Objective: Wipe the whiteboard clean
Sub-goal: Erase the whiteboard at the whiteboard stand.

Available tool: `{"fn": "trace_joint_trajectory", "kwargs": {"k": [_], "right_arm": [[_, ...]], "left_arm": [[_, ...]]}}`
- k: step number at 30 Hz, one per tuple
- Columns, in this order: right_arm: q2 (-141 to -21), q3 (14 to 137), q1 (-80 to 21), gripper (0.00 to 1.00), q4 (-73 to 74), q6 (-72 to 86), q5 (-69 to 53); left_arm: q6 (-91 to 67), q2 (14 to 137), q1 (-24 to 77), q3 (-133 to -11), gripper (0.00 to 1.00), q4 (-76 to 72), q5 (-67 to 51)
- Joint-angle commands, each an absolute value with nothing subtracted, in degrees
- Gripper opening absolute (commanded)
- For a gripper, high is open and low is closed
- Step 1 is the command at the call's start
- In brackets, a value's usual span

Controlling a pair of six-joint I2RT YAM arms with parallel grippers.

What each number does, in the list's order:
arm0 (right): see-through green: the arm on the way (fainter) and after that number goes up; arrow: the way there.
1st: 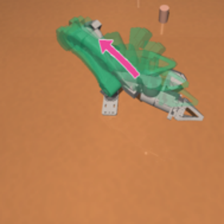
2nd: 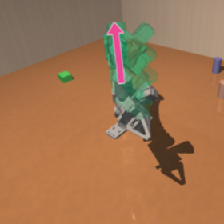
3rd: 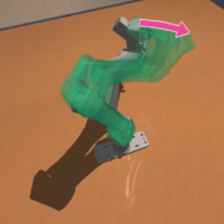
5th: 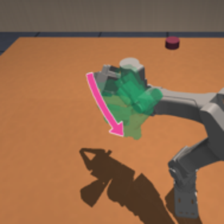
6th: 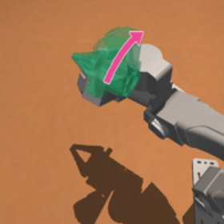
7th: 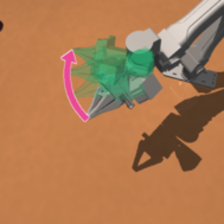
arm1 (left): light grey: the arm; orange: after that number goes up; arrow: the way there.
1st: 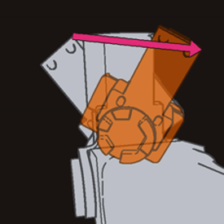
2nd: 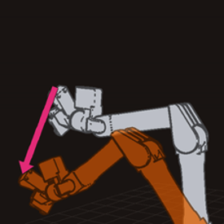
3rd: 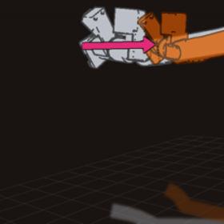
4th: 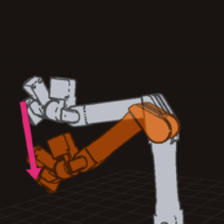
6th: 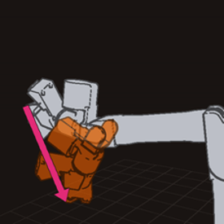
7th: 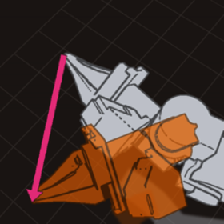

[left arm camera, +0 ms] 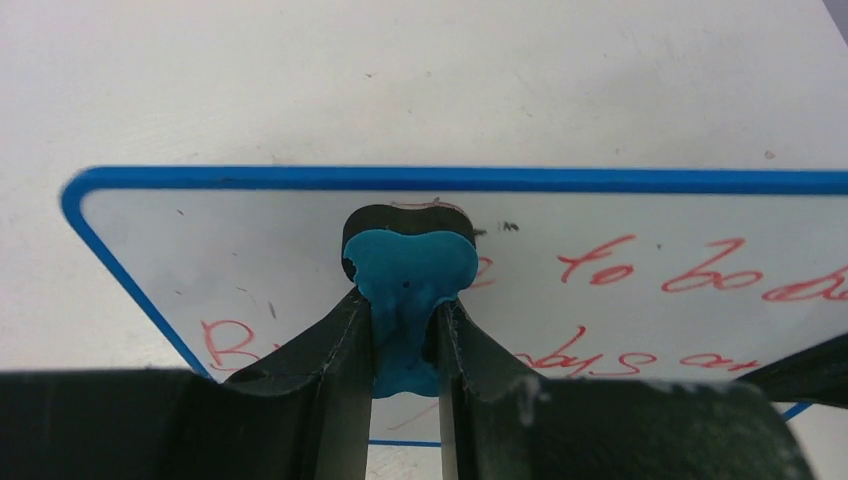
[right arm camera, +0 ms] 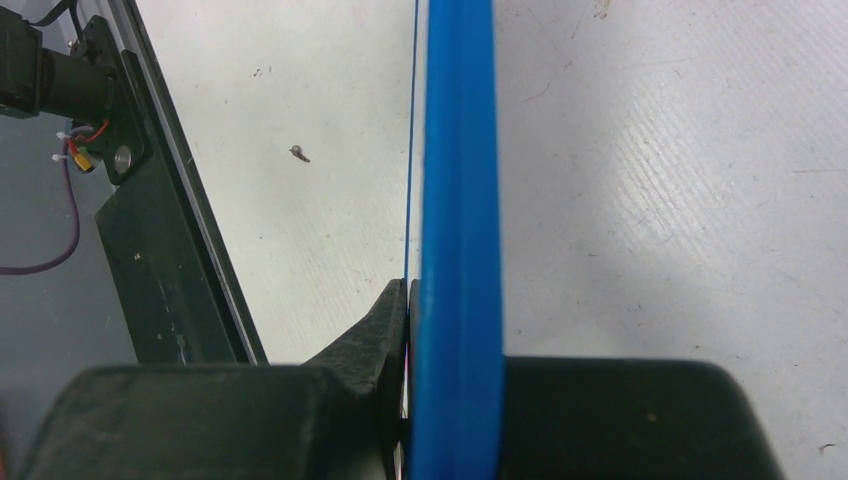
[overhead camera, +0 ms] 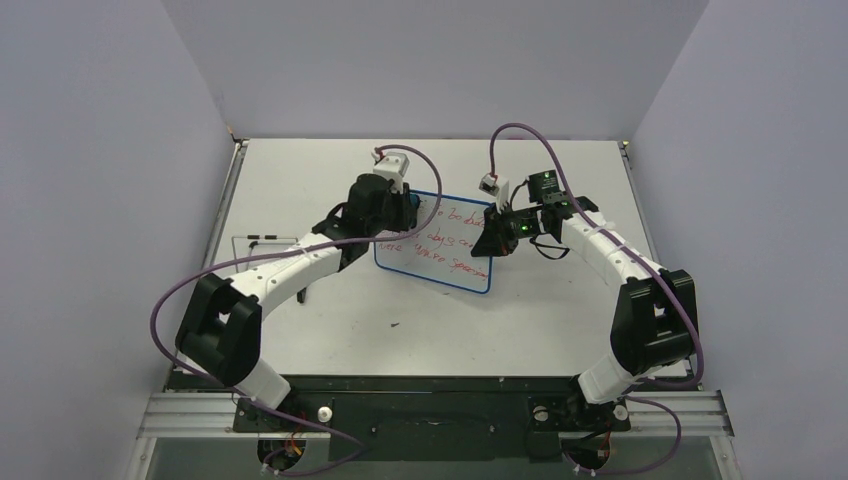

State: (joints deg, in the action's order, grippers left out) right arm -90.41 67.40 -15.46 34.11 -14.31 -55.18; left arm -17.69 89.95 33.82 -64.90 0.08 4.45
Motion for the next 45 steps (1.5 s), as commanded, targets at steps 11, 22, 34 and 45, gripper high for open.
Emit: {"fn": "trace_joint_trajectory", "kwargs": {"k": [11,22,34,45], "right_arm": [[-87.65,68.01,-17.6,0.0,36.35,-18.38,-59.08],[-87.56,67.94,-17.41,0.0,36.31,-18.37,-59.13],[-87.85,68.01,-17.58,0.0,36.3,-18.37,-58.91],[-87.93,67.98,-17.51,0.0,36.46,-18.44,-58.91]], "left_arm": [[-18.71,91.88,37.91,-63.71,0.0,-1.63,4.67],[-17.62,91.83,35.68,-70.63,0.0,1.6,3.76],[-15.47,90.07,34.71,-73.72,0.0,1.48,1.94],[-17.36,92.88,34.38,-69.71,0.0,-0.04,0.01]]}}
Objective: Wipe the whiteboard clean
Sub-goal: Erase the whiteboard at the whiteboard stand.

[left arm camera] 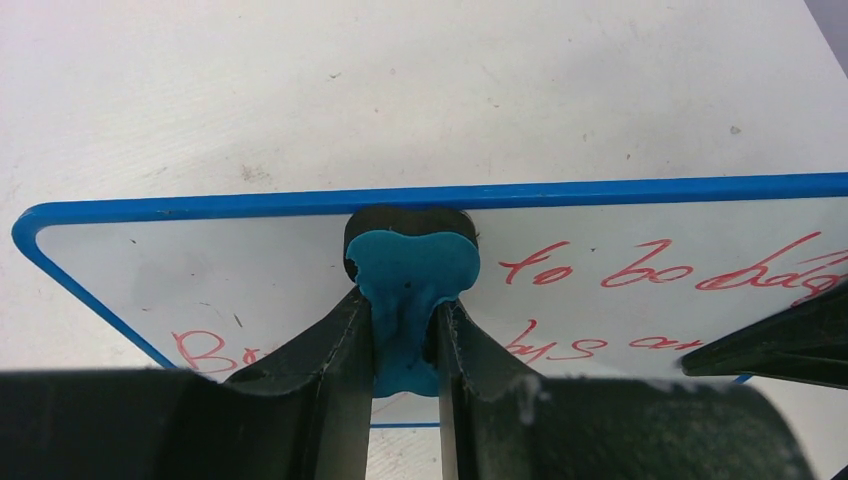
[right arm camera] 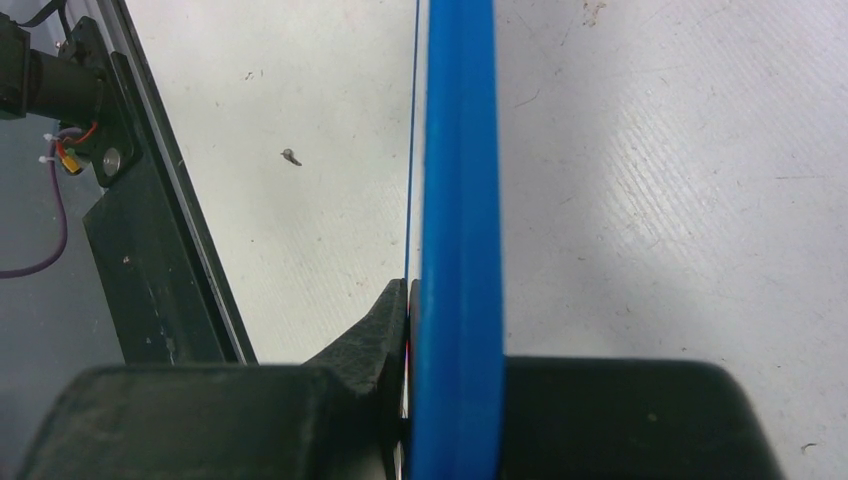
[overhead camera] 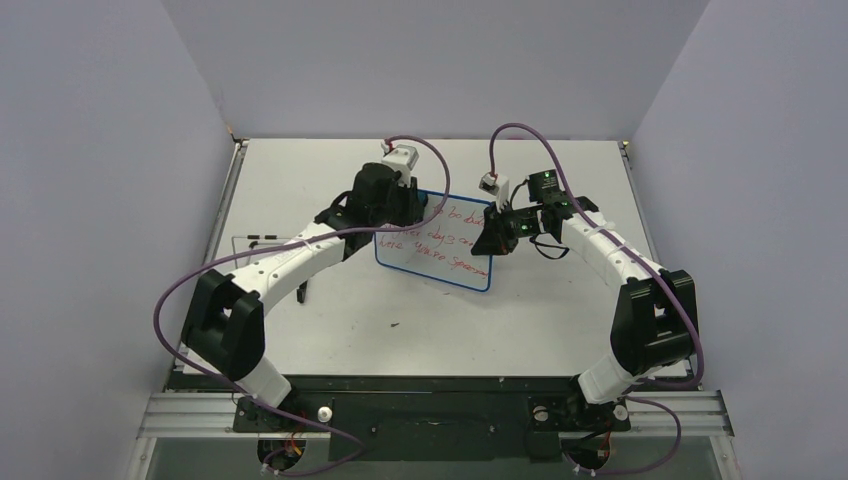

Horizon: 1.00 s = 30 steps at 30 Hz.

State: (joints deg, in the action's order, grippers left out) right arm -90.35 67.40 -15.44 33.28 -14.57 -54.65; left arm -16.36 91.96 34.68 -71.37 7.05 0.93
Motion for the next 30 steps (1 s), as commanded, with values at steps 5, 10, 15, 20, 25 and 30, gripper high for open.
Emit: {"fn": "trace_joint_trajectory", "kwargs": {"k": [5,10,15,20,25,30], "right_arm": [[-87.82,68.02,-17.51,0.0,36.39,-18.37,-59.06],[-87.79,67.94,-17.62,0.0,36.34,-18.37,-59.23],[-87.74,67.95,-17.71,0.0,36.39,-18.34,-59.27],[-87.61,67.95,-17.67,0.0,36.37,-18.28,-59.24],[-87.67,67.96,-17.67,0.0,36.42,-18.37,-59.35],[-87.71,67.94,-17.7,0.0,36.39,-18.37,-59.24]], "left_arm": [[-17.66,92.01,34.59,-62.46,0.0,-3.16,1.16],[-18.43,90.58,31.85,-56.71,0.0,-4.32,3.22],[-18.98,88.89,25.23,-55.71,0.0,-6.5,4.55],[-19.66,89.58,19.33,-56.33,0.0,-11.01,3.41],[-19.58,91.53,18.23,-58.11,0.0,-12.64,-1.4],[-20.12,90.64,21.04,-55.88,0.0,-15.27,-4.62]]}}
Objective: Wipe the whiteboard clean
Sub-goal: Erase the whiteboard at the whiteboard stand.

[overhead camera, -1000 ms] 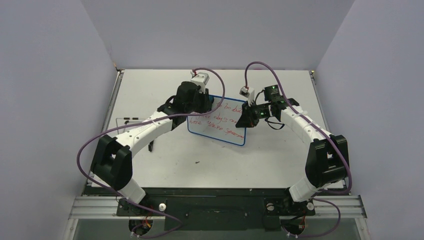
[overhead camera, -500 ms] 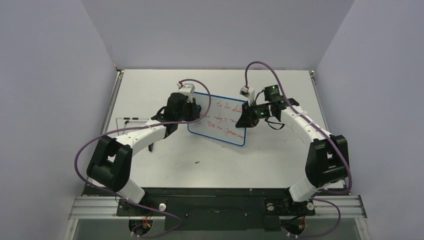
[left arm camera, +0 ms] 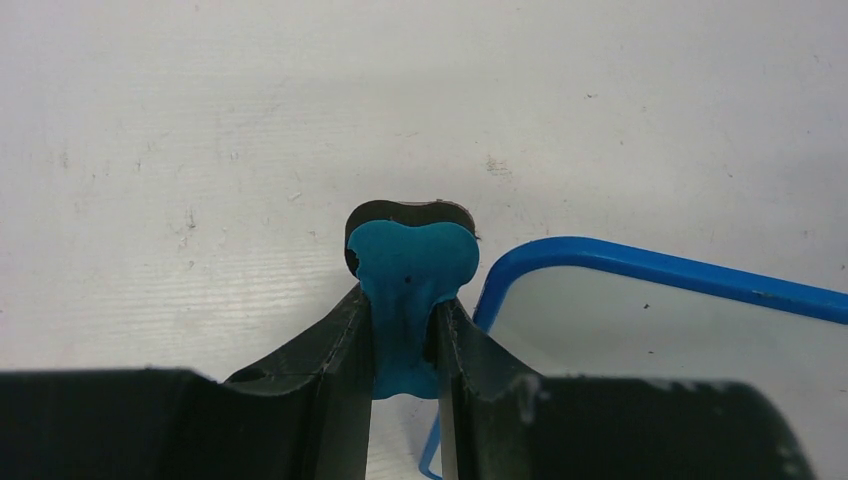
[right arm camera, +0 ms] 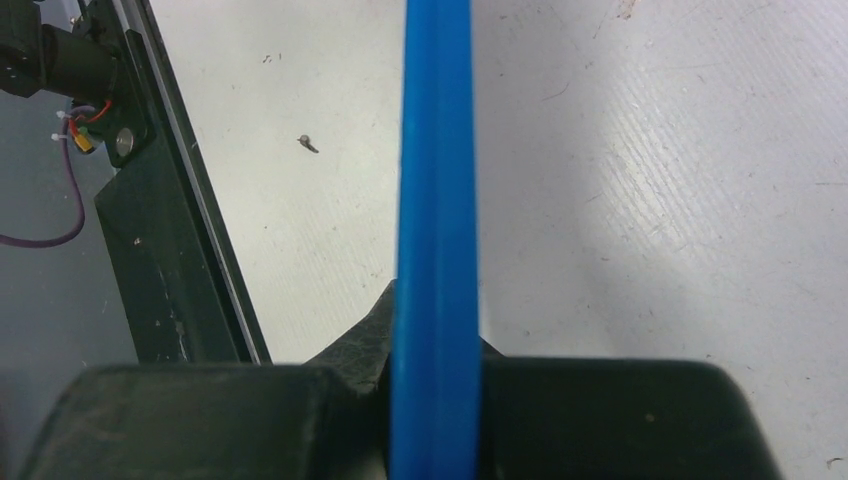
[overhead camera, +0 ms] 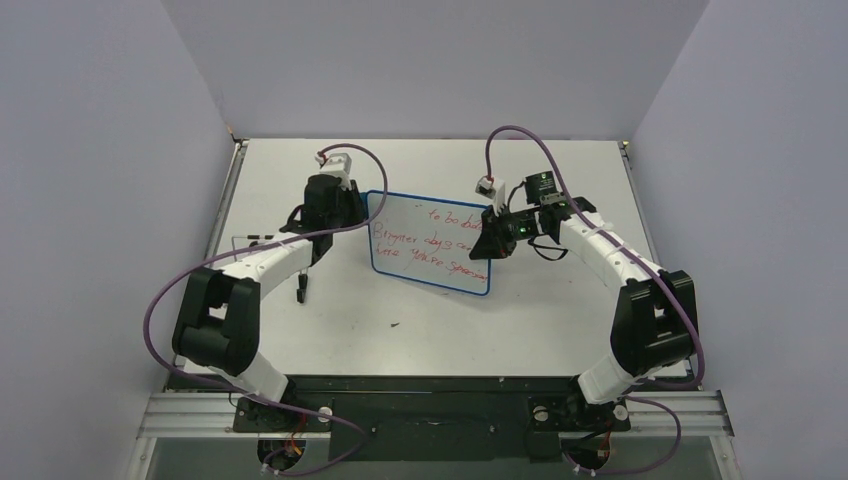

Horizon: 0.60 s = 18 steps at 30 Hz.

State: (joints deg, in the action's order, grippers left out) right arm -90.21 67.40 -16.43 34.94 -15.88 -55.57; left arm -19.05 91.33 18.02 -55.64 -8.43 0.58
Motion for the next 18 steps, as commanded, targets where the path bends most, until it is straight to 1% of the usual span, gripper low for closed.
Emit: {"fn": "trace_joint_trajectory", "kwargs": {"k": [1,4,6,11,15,18], "right_arm": [[-87.76,68.01,-17.67,0.0,36.39,-18.37,-59.24],[-87.91,67.99,-17.62,0.0,36.33,-18.37,-59.1],[-87.96,68.0,-17.66,0.0,36.35,-18.3,-59.03],[-87.89,68.0,-17.62,0.0,36.1,-17.86,-58.13],[-88.01,67.77,-17.72,0.0,35.59,-17.28,-57.76],[-88.19,67.52,-17.79,0.0,35.03,-16.64,-57.85]], "left_arm": [[-20.21,89.83,21.96,-54.82,0.0,-15.55,-3.97],[-21.46,87.87,22.54,-52.93,0.0,-15.27,-1.27],[-22.46,86.39,21.9,-52.39,0.0,-13.21,3.3],[-23.02,80.03,18.09,-50.15,0.0,-9.09,11.7],[-22.77,73.87,16.58,-46.62,0.0,-7.75,13.65],[-22.49,70.48,16.19,-44.75,0.0,-6.66,12.22]]}}
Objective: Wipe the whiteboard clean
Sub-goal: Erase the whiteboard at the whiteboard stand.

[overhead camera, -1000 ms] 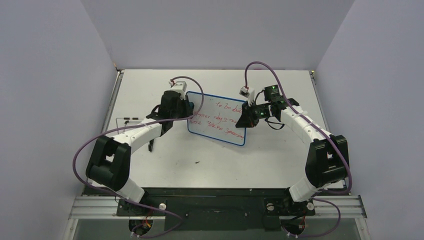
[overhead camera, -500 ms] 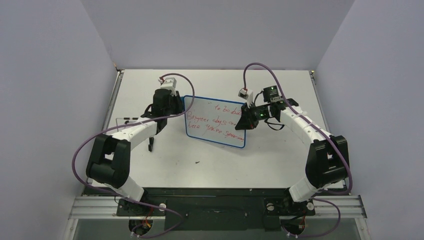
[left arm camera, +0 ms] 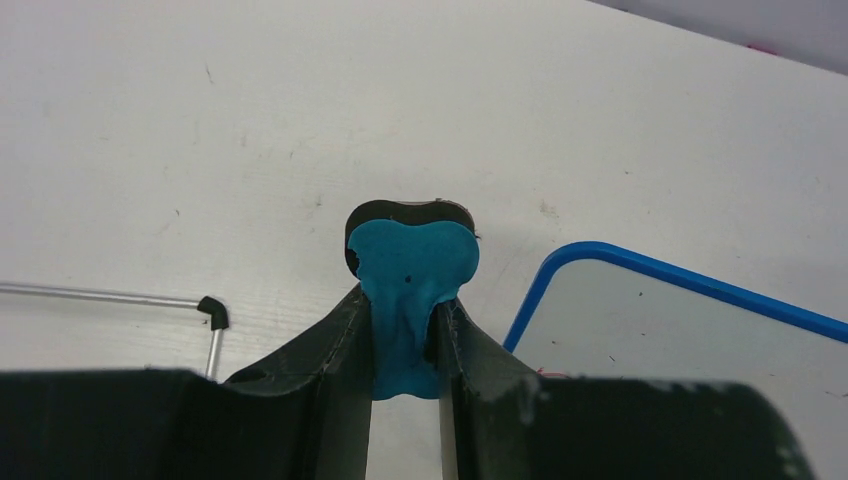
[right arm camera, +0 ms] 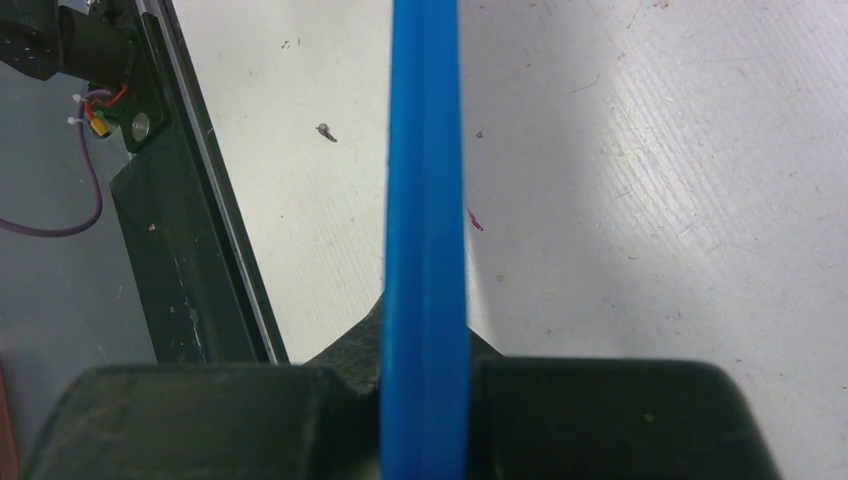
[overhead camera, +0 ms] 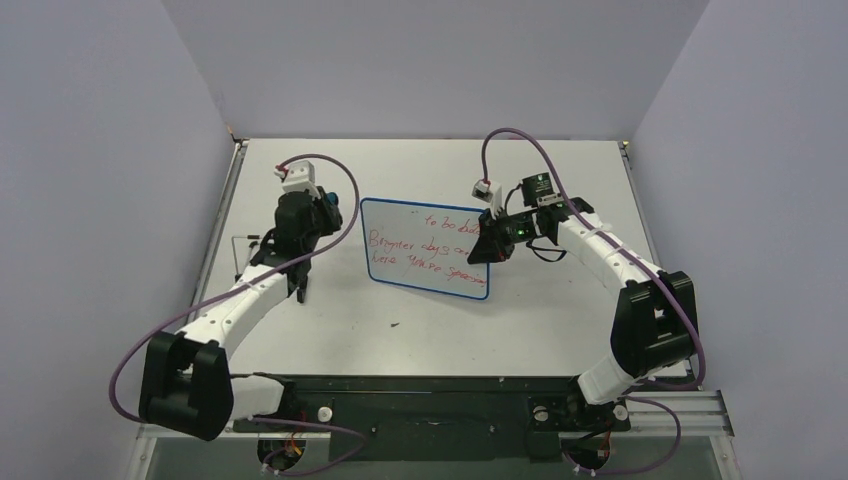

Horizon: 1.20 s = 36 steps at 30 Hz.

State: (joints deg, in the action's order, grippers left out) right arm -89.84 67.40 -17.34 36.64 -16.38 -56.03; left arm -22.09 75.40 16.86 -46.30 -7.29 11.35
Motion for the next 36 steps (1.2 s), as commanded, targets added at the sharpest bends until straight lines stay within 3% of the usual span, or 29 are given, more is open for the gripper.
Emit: {"fn": "trace_joint_trajectory", "kwargs": {"k": [1,5,8,19,29,36], "right_arm": [[-88.27,67.56,-17.82,0.0,34.86,-16.42,-57.88],[-88.59,67.33,-18.28,0.0,34.36,-15.91,-58.0],[-88.74,67.19,-18.54,0.0,34.02,-15.58,-58.07],[-88.64,66.99,-18.63,0.0,33.76,-15.3,-58.19],[-88.42,66.99,-18.64,0.0,33.7,-15.38,-58.37],[-88.54,66.99,-18.74,0.0,33.67,-15.38,-58.39]], "left_arm": [[-22.26,69.95,16.22,-44.35,0.0,-7.42,8.94],[-20.5,68.43,21.35,-41.95,0.0,-12.46,0.58],[-18.2,69.19,29.48,-42.06,0.0,-14.59,4.1],[-18.54,78.04,41.43,-44.16,0.0,-26.59,11.62],[-17.53,83.98,44.99,-48.83,0.0,-24.23,29.24],[-17.52,84.33,45.09,-50.8,0.0,-26.31,27.77]]}}
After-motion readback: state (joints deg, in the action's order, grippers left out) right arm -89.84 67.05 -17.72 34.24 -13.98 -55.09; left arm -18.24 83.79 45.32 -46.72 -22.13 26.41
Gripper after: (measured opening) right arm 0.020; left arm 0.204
